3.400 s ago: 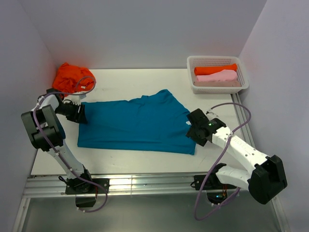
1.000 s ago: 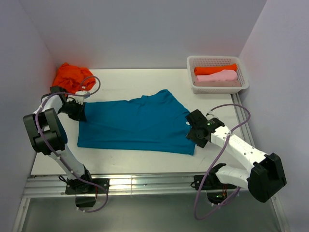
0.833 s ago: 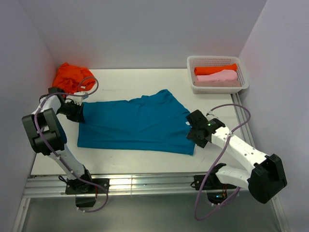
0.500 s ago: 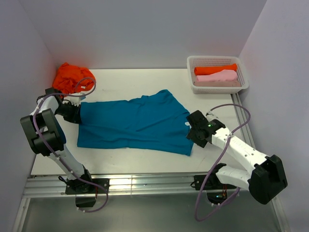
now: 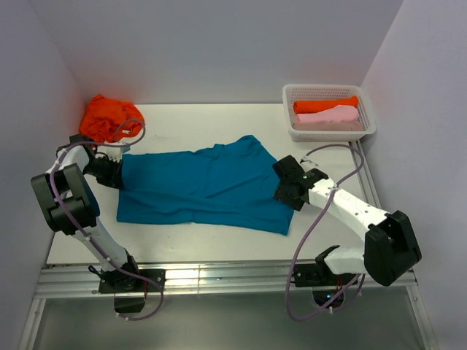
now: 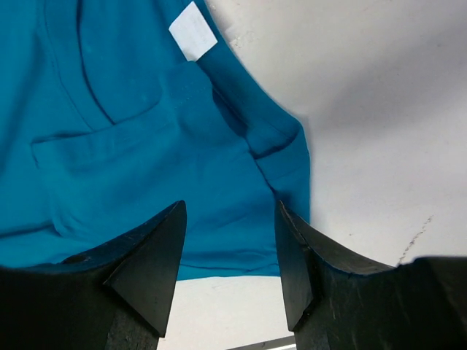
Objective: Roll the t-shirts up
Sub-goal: Fold the tshirt
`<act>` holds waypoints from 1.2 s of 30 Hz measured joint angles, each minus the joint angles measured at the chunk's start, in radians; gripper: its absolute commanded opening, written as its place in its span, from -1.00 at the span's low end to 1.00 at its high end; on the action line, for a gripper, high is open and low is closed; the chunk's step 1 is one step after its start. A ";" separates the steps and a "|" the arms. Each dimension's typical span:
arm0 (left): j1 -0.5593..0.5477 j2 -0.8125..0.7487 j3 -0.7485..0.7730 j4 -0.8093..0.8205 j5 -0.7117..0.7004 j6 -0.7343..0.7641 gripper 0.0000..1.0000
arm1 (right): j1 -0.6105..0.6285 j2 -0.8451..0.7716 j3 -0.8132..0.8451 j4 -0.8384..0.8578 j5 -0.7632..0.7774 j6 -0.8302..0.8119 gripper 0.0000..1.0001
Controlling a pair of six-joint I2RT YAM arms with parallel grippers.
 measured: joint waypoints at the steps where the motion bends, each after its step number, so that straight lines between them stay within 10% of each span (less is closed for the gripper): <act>1: 0.000 0.003 0.000 0.000 0.000 0.000 -0.98 | 0.002 0.002 0.000 0.002 -0.001 0.000 0.19; 26: -0.016 0.055 0.020 -0.003 -0.010 -0.001 -0.99 | 0.108 -0.211 -0.287 0.004 -0.101 0.173 0.21; 36: -0.022 0.060 0.021 -0.003 -0.011 -0.001 -0.99 | 0.118 -0.140 -0.285 0.016 -0.107 0.200 -0.40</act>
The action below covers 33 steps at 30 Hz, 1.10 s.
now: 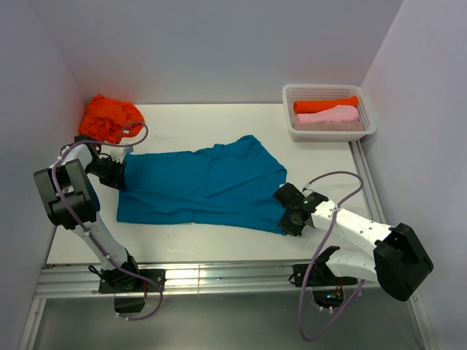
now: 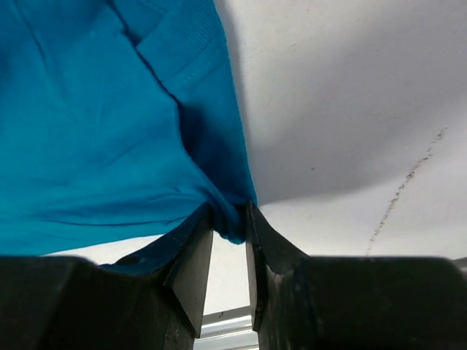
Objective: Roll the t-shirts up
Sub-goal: Fold the tshirt
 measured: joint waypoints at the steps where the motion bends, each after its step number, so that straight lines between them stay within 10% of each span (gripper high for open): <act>1: -0.001 0.002 0.000 0.000 0.000 0.000 -0.99 | 0.000 0.005 0.009 -0.012 0.006 0.000 -0.41; 17: -0.033 0.033 0.017 0.005 -0.025 0.000 -0.82 | -0.051 -0.069 0.093 -0.248 0.086 -0.027 -0.48; 24: -0.053 0.040 0.022 0.005 -0.033 -0.004 -0.13 | -0.056 -0.068 0.095 -0.258 0.087 -0.051 -0.16; 33: -0.029 0.055 0.291 -0.031 -0.004 -0.093 0.18 | -0.167 0.179 0.460 -0.135 0.084 -0.258 0.20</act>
